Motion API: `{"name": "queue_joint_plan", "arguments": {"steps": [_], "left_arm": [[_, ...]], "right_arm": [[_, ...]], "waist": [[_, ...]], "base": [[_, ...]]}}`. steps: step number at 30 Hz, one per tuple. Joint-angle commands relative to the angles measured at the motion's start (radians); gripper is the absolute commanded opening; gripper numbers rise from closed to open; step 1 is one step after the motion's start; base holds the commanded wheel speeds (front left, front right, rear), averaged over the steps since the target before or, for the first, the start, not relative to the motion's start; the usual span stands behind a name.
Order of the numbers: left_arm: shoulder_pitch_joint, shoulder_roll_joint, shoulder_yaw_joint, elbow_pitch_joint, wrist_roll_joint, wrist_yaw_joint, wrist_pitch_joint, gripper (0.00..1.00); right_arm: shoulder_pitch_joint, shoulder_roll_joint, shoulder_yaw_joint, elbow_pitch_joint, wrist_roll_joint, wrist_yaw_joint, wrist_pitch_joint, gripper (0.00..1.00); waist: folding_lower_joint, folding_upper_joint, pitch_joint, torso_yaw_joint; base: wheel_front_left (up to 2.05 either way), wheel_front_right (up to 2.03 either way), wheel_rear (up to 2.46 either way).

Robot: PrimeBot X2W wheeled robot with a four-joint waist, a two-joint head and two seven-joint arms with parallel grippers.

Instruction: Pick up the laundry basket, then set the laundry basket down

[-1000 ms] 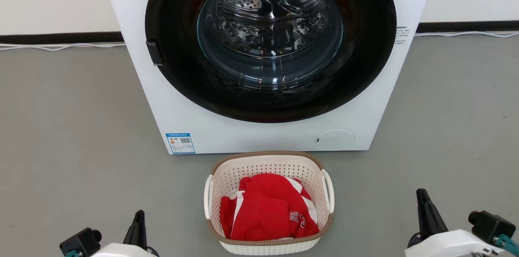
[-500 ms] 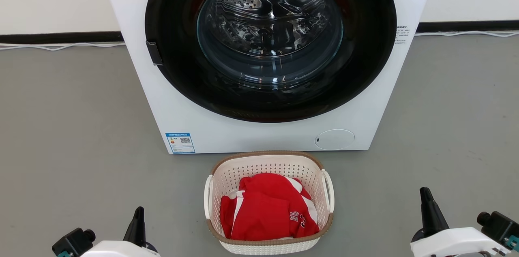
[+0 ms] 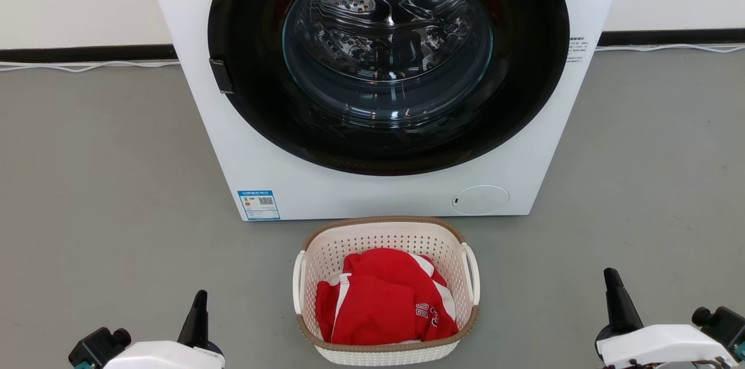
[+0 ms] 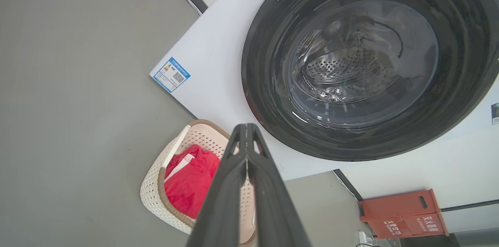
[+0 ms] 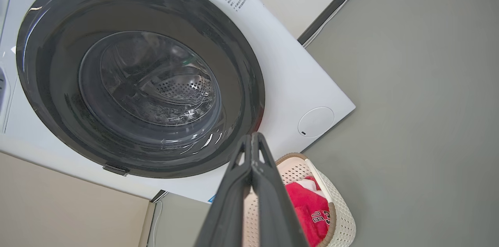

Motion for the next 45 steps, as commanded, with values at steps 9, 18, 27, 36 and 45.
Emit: {"name": "queue_joint_plan", "arguments": {"steps": [9, 18, 27, 36, 45], "left_arm": [[-0.054, 0.006, 0.025, -0.047, -0.106, -0.015, 0.030, 0.00], [-0.058, 0.005, 0.032, -0.064, -0.201, -0.021, 0.056, 0.00], [-0.062, 0.004, 0.038, -0.082, -0.297, -0.027, 0.082, 0.00], [-0.066, 0.003, 0.044, -0.099, -0.393, -0.034, 0.108, 0.00], [-0.070, 0.002, 0.051, -0.118, -0.498, -0.040, 0.137, 0.00]], "right_arm": [[-0.057, -0.006, 0.004, -0.045, 0.119, 0.004, 0.031, 0.00], [-0.061, -0.004, 0.000, -0.057, 0.227, 0.005, 0.058, 0.00], [-0.065, -0.002, -0.004, -0.070, 0.335, 0.005, 0.084, 0.00], [-0.069, 0.000, -0.007, -0.082, 0.444, 0.006, 0.111, 0.00], [-0.074, 0.003, -0.011, -0.096, 0.563, 0.006, 0.140, 0.00]], "waist": [[-0.0001, -0.0001, 0.001, 0.000], [-0.0001, -0.0001, 0.001, 0.000], [-0.0001, -0.0001, 0.002, 0.000], [-0.0001, -0.0001, 0.003, 0.000], [0.0000, -0.0001, 0.004, 0.000]], "base": [[0.00, 0.00, 0.00], [0.00, 0.00, 0.00], [0.00, 0.00, 0.00], [0.00, 0.00, 0.00], [0.00, 0.00, 0.00]]}}
